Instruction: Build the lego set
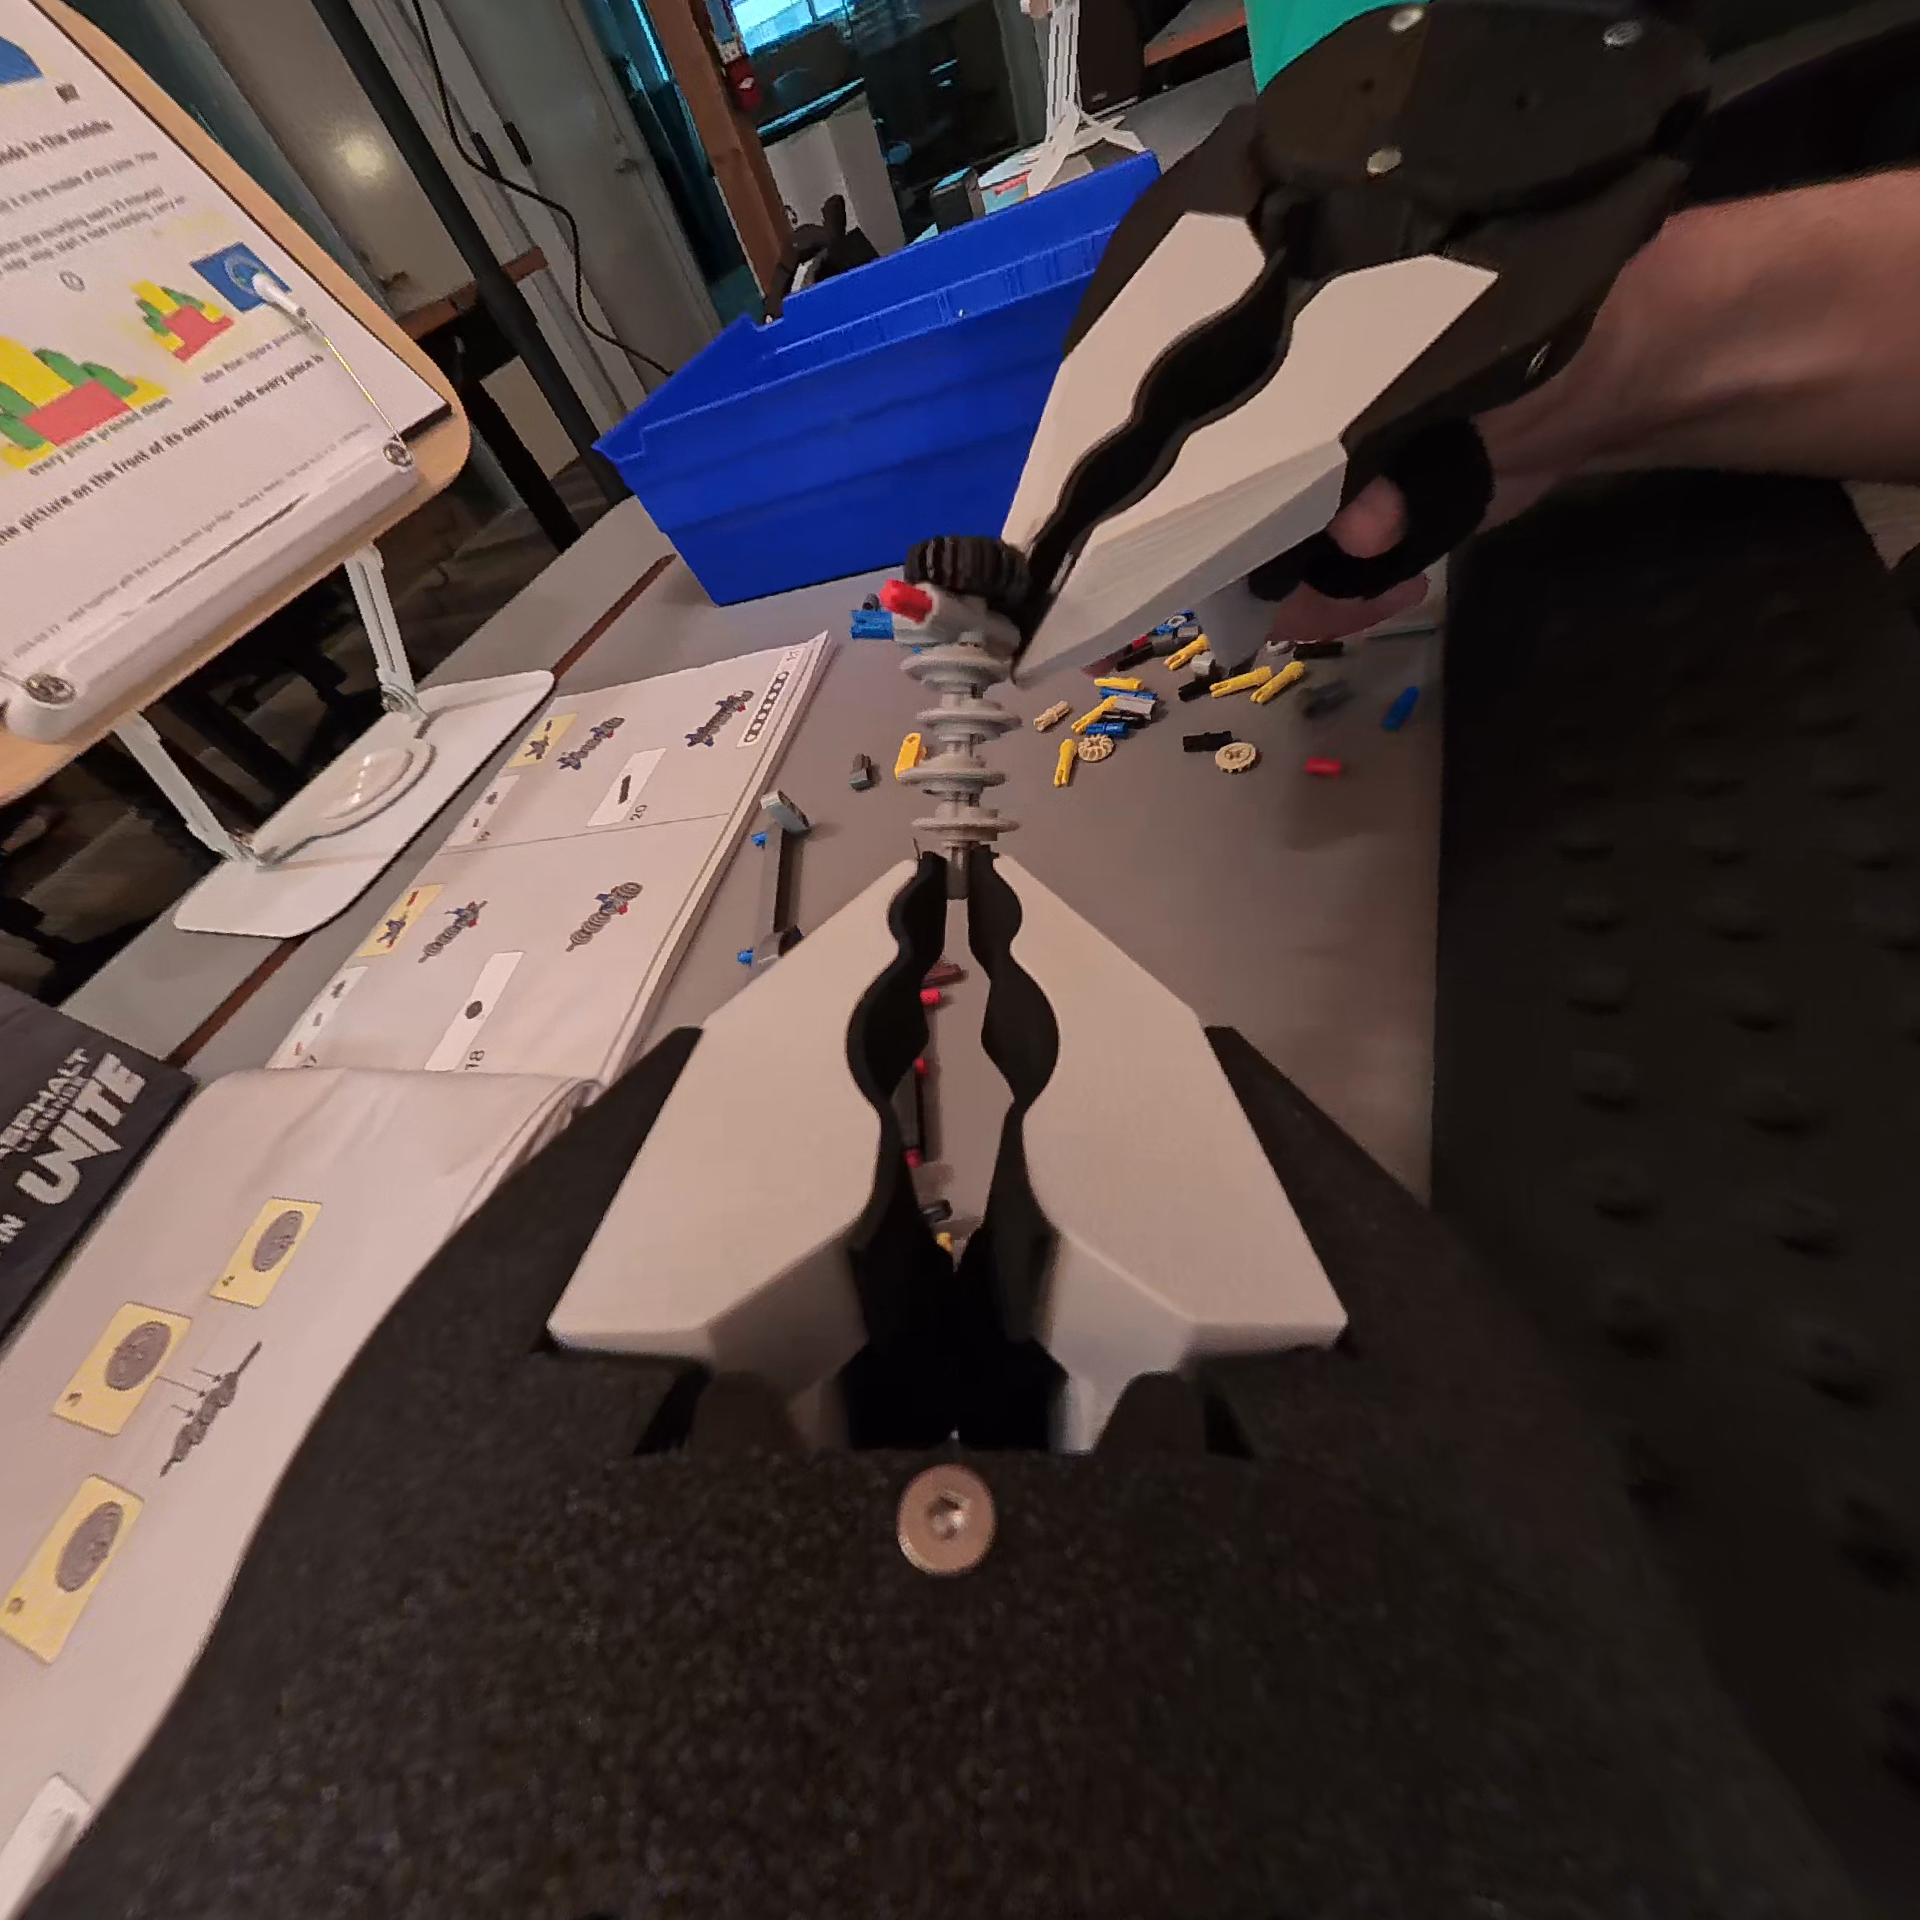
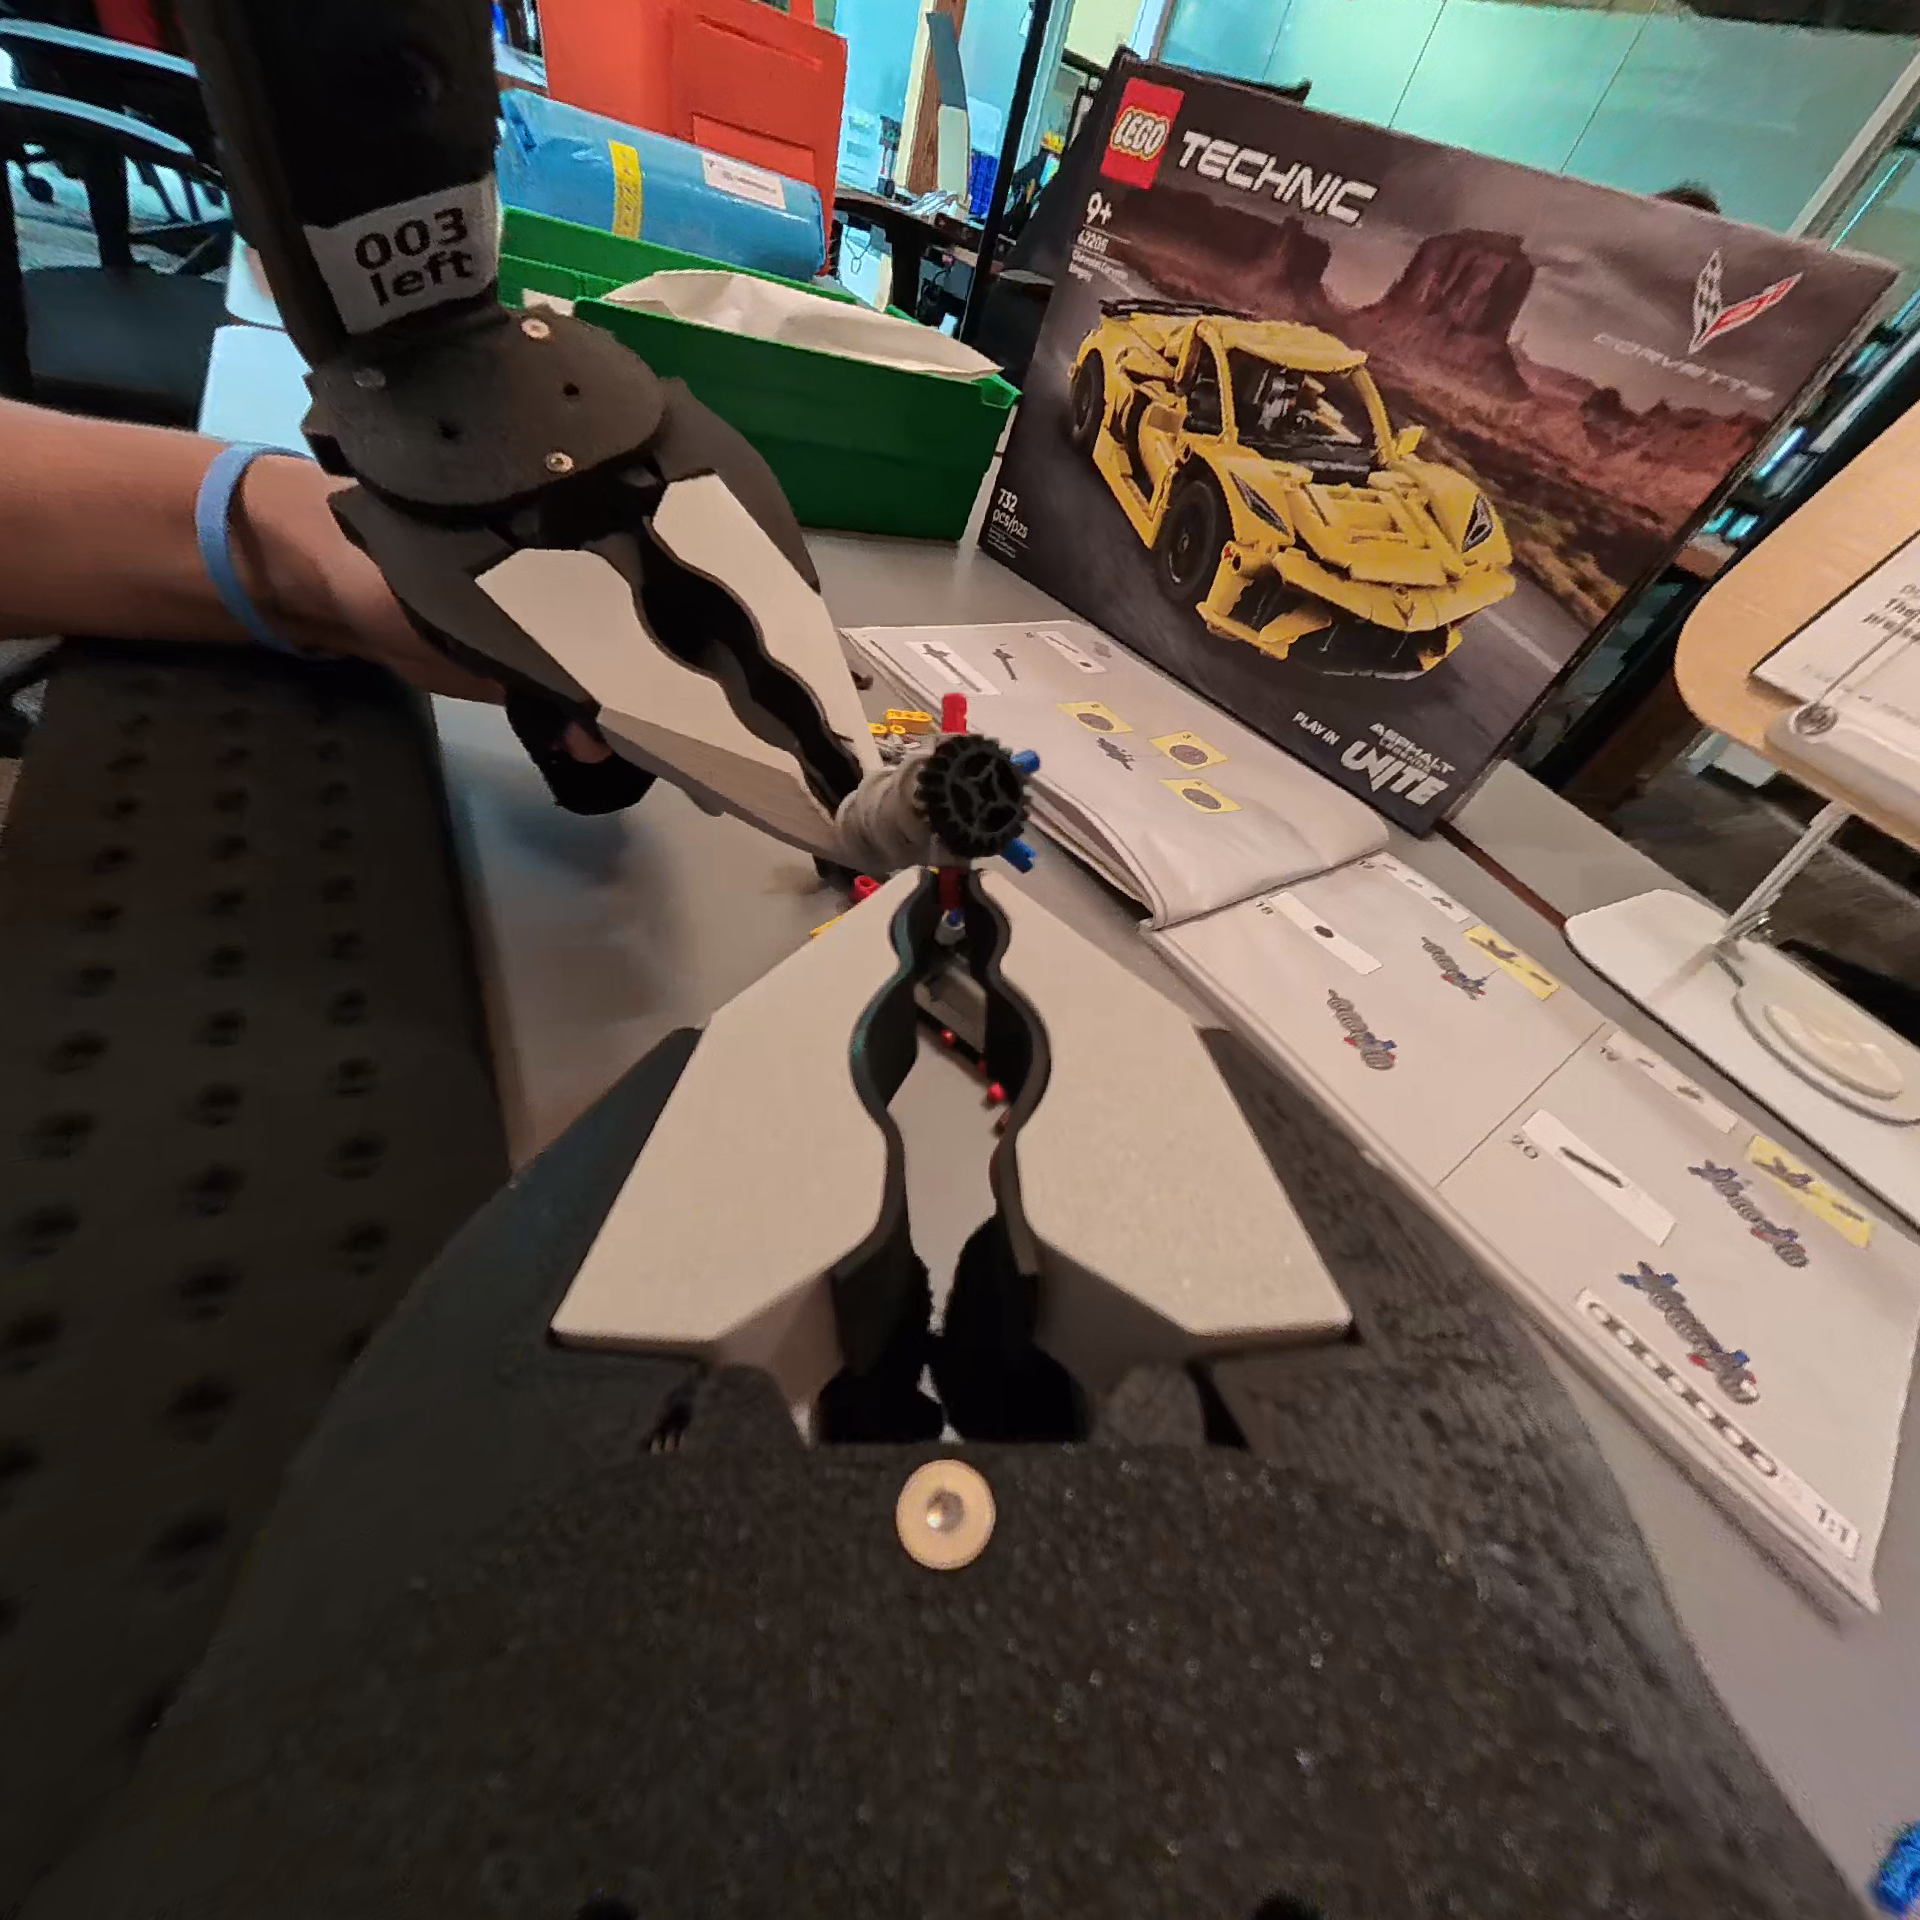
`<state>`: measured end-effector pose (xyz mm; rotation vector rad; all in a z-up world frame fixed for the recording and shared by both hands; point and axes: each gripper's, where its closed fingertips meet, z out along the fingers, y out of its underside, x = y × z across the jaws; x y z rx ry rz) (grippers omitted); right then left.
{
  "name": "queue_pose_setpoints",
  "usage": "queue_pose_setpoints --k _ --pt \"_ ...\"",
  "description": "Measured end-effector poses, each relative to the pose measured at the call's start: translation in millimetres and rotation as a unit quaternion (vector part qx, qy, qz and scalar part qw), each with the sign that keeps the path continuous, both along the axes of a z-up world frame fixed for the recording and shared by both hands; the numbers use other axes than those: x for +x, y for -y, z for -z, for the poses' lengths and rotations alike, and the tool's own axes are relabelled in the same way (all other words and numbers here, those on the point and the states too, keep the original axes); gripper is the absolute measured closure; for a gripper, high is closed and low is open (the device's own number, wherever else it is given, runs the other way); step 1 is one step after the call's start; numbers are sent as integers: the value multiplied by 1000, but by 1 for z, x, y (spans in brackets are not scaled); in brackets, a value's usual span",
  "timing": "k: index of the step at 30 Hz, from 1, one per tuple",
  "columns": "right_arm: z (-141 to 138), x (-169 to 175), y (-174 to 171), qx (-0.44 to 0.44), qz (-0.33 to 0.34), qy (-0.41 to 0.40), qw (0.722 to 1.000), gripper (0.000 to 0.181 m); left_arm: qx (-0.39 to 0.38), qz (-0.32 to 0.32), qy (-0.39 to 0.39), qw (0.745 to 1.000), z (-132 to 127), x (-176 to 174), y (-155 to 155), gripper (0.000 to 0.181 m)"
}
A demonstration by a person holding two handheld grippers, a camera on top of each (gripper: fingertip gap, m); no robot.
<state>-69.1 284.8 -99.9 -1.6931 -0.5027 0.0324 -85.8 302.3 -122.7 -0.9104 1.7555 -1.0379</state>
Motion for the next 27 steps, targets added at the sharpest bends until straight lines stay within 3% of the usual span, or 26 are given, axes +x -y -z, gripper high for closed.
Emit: queue_pose_setpoints --k 7,12,14,18,21,27 --pt "-5 1 6 -22 1 -55 998 160 35 -7 9 999 2 1 -1 179" --pt "-5 9 8 -26 54 4 998 149 -114 0 -30 993 -8 1 3 178" --pt "-5 9 8 -38 75 26 996 131 -185 0 -50 982 -10 2 8 178" --pt "-8 14 7 -41 122 155 979 113 -291 -3 -103 951 -11 2 22 178" --pt "-3 11 3 -70 120 213 967 103 -326 -13 -127 937 -15 3 28 178" --pt "-1 8 -5 -84 108 231 963 103 -342 -19 -149 927 -14 4 41 178"
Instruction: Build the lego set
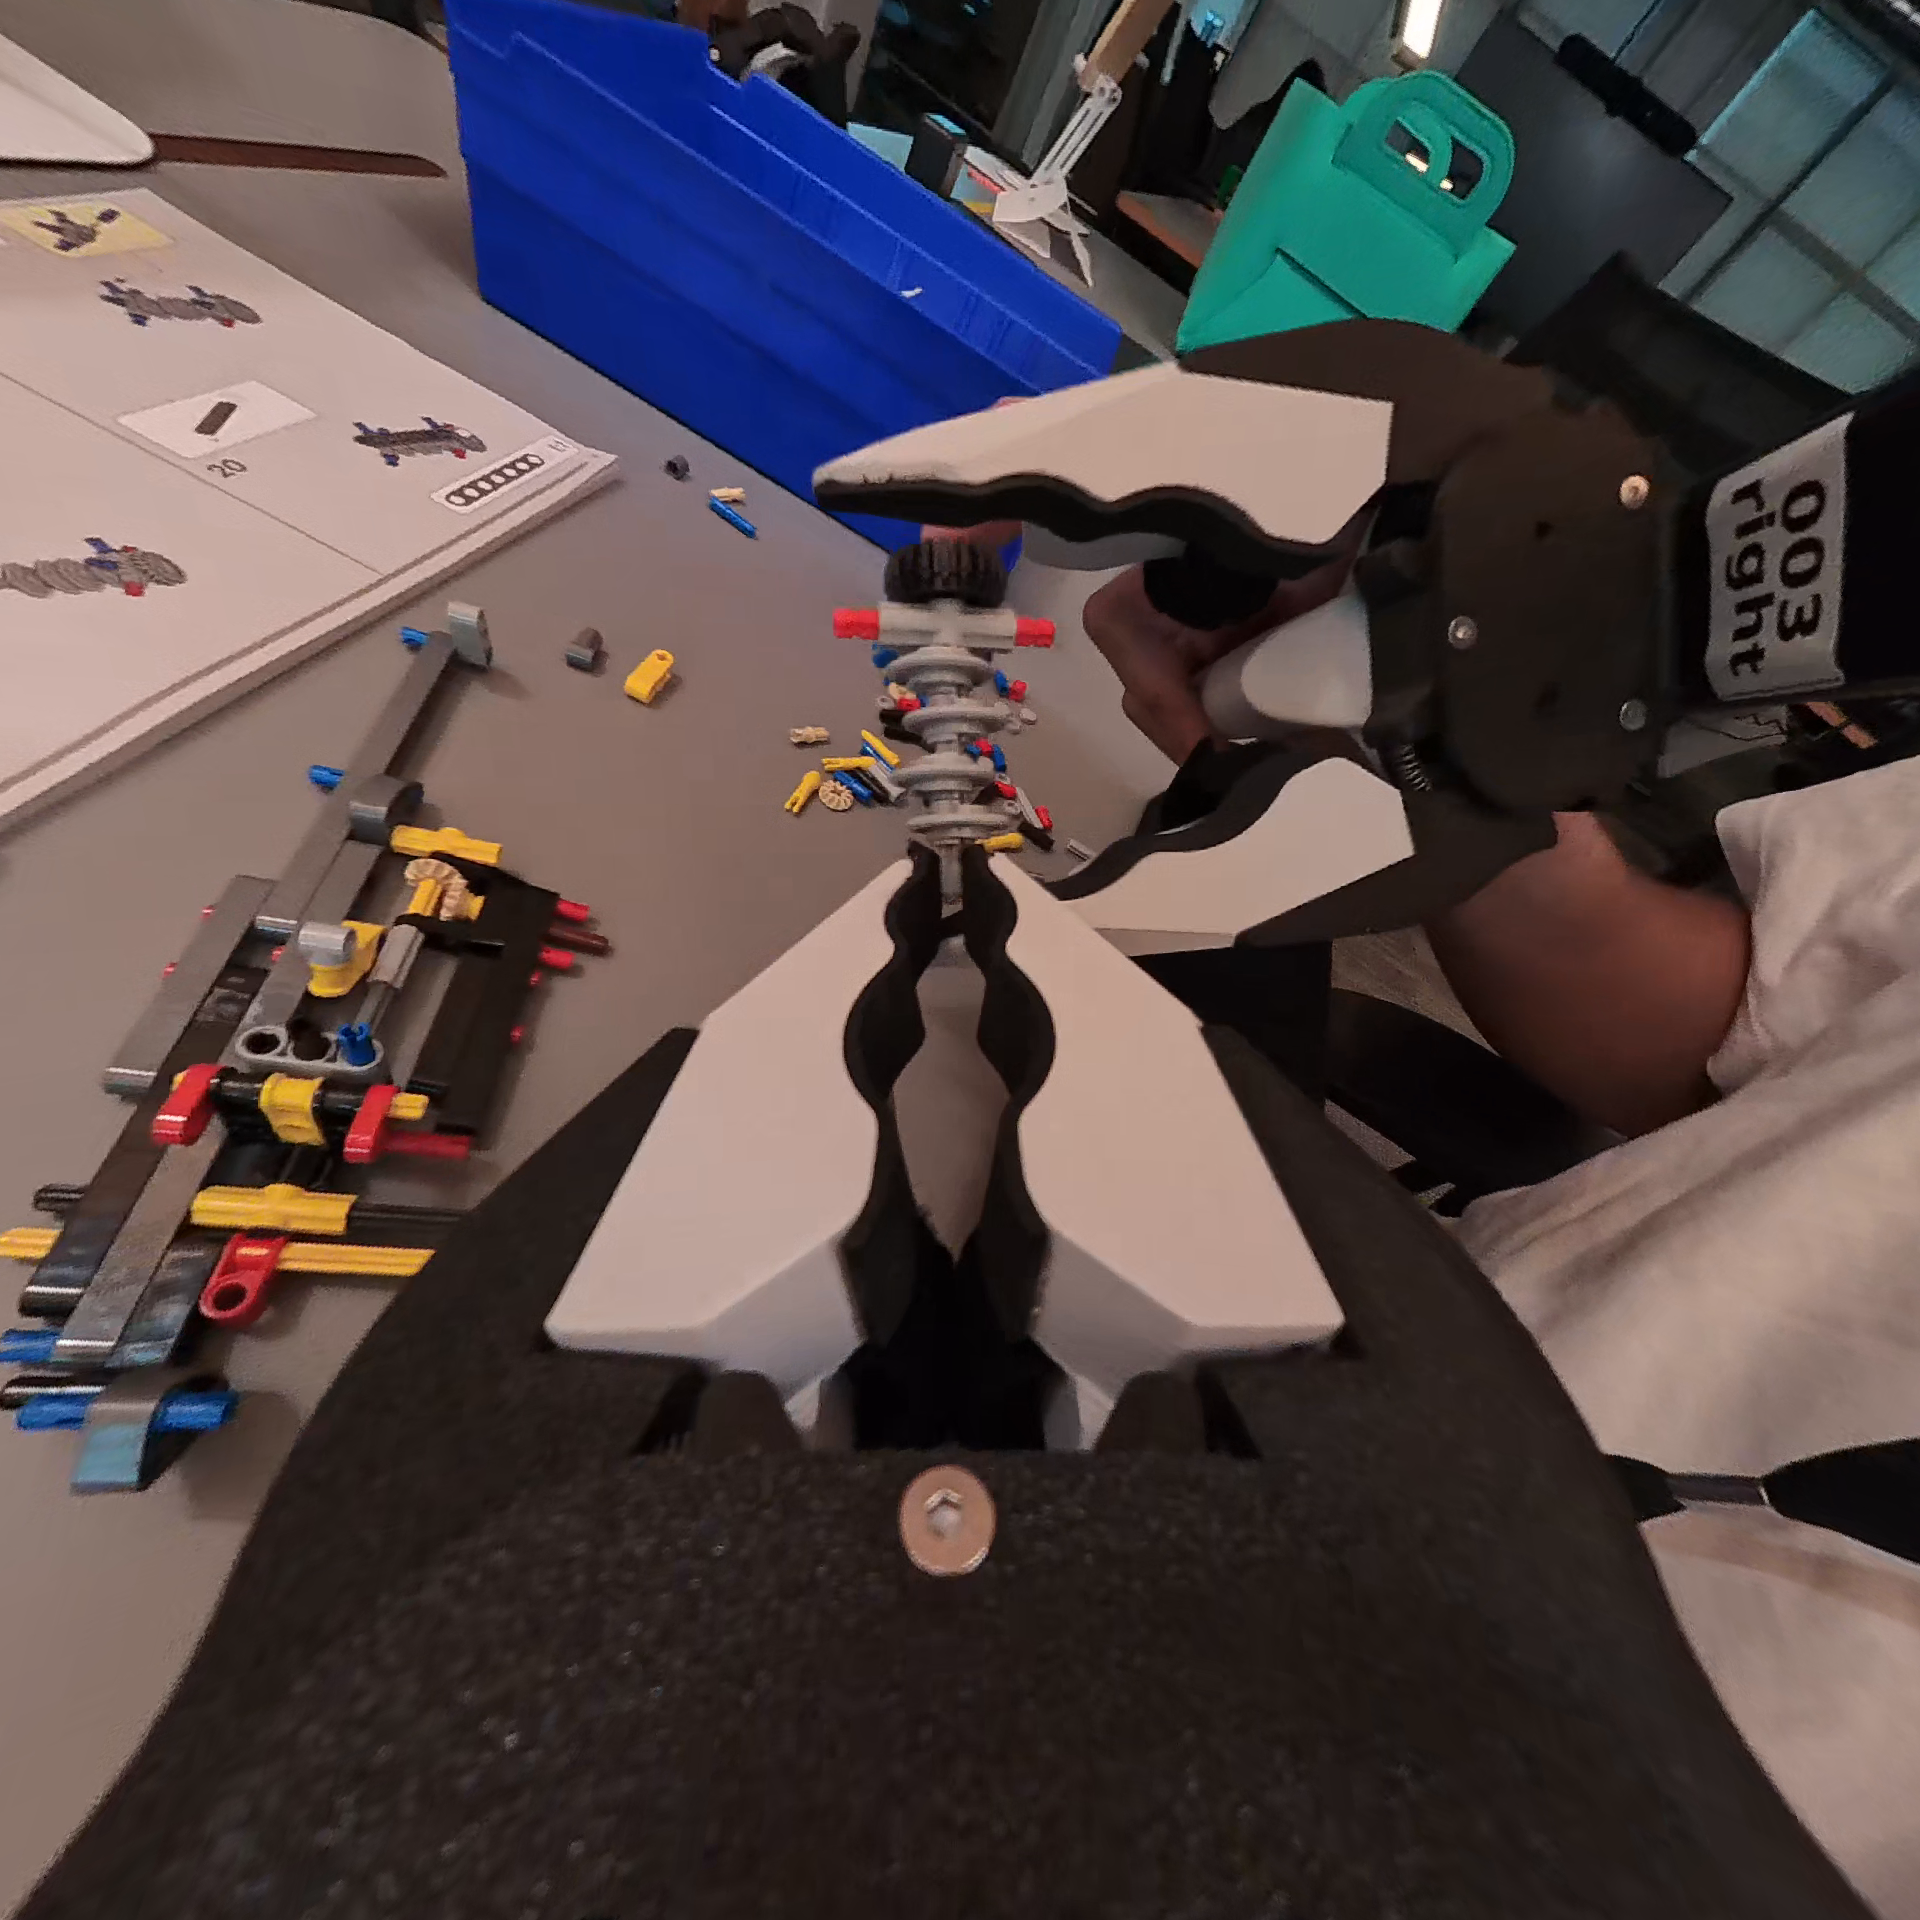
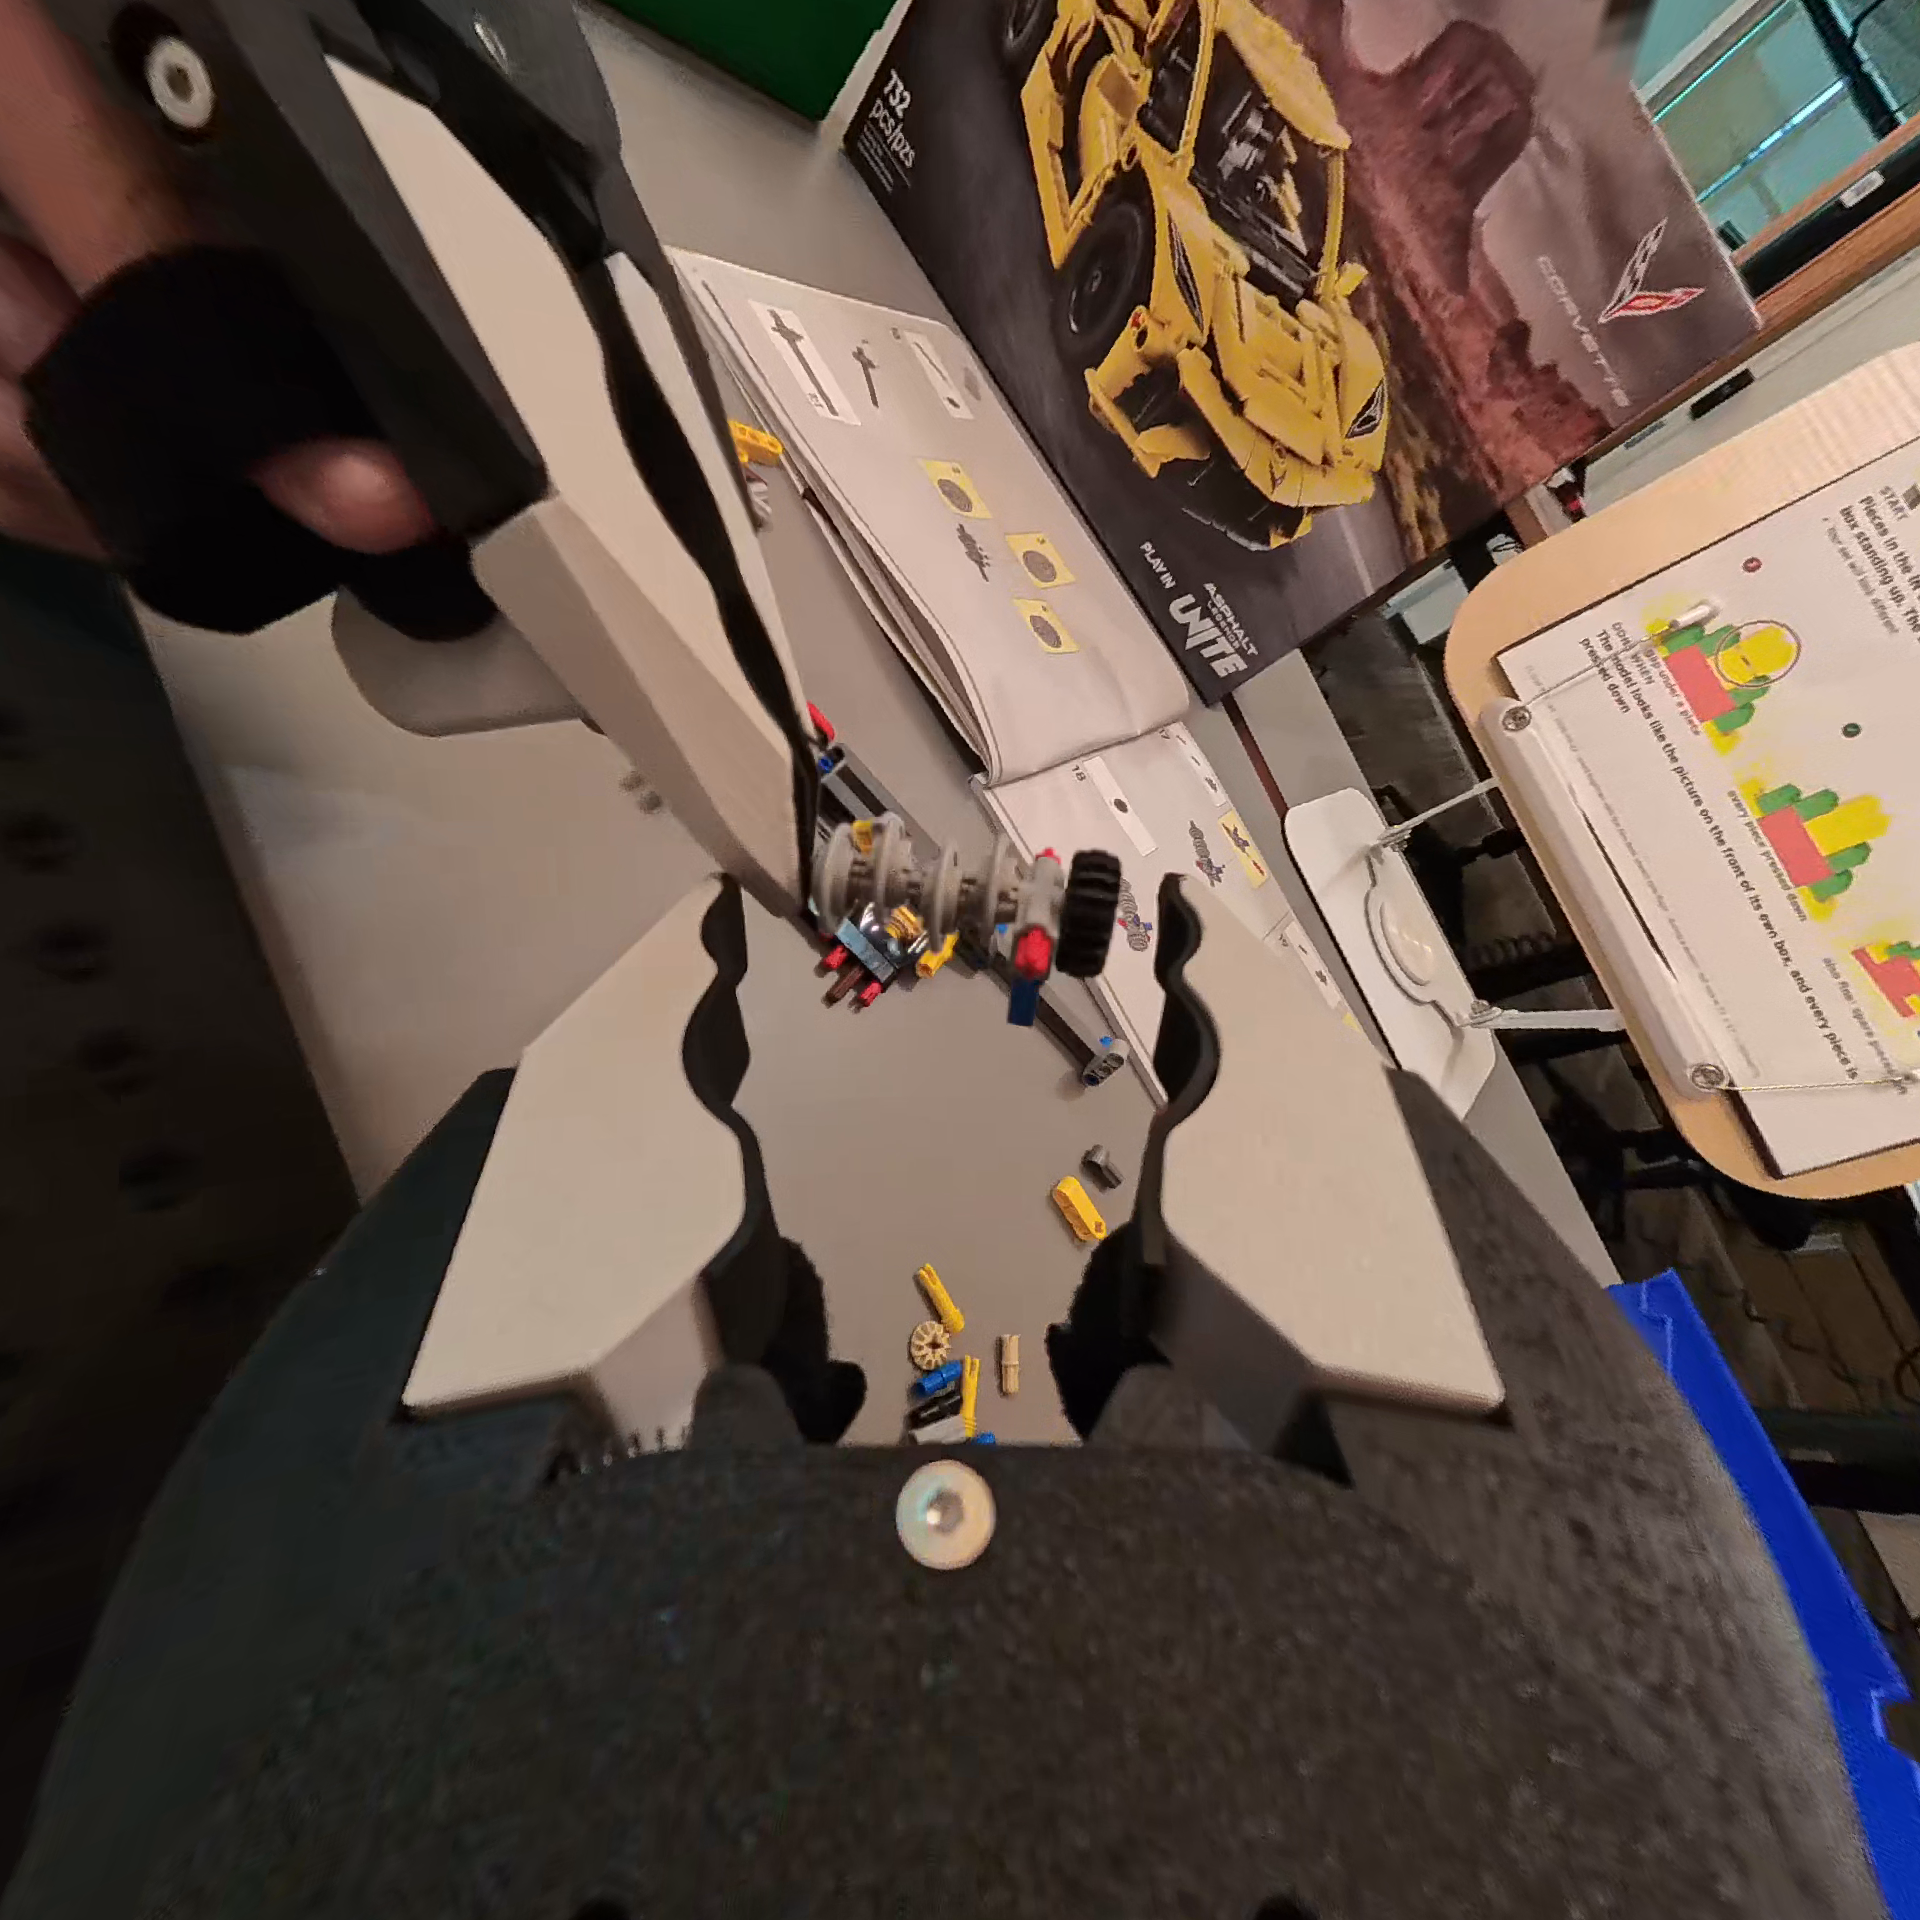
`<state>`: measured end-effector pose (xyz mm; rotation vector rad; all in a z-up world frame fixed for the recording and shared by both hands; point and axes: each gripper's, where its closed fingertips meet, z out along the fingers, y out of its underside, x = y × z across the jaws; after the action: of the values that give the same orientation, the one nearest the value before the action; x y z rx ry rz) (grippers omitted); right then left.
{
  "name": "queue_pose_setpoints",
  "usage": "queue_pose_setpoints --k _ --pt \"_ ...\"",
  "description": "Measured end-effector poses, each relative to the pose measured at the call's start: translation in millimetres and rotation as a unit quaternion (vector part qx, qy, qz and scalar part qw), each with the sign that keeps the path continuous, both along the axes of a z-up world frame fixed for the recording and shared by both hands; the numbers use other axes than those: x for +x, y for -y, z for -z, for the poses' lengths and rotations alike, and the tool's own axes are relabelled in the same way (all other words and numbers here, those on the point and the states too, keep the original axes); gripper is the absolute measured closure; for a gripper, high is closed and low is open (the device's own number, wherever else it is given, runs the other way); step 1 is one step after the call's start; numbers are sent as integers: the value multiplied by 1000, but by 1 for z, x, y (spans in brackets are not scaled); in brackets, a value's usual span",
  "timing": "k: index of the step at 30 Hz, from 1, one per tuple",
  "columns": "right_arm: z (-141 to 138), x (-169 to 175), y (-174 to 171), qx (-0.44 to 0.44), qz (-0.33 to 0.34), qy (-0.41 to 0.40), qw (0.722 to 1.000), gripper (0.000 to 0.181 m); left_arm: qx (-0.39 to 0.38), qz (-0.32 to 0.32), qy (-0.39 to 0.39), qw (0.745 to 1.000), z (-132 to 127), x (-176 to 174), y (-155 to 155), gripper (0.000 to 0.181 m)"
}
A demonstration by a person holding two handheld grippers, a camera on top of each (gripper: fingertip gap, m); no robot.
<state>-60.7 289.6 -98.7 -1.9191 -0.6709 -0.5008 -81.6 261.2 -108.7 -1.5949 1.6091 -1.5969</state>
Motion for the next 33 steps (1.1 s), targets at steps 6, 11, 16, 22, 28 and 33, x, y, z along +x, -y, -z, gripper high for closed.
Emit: queue_pose_setpoints --k 6,11,16,22,28,33 --pt "5 -7 6 -1 -21 -2 1000 112 -21 7 -3 1000 3 -3 8 178" --pt "7 -6 8 14 -29 -25 999 113 -19 8 -2 1000 4 -2 10 178" --pt "9 -4 6 22 -33 -53 998 115 -14 8 -4 1000 4 0 9 179" --pt "16 -2 4 17 -33 -83 996 117 -20 6 -7 1000 8 2 6 179" --pt "0 13 2 99 -10 -77 992 127 -24 10 50 998 -8 1 -5 173" --pt "4 15 2 114 -11 -120 986 127 -10 -7 44 999 2 -3 -23 179"
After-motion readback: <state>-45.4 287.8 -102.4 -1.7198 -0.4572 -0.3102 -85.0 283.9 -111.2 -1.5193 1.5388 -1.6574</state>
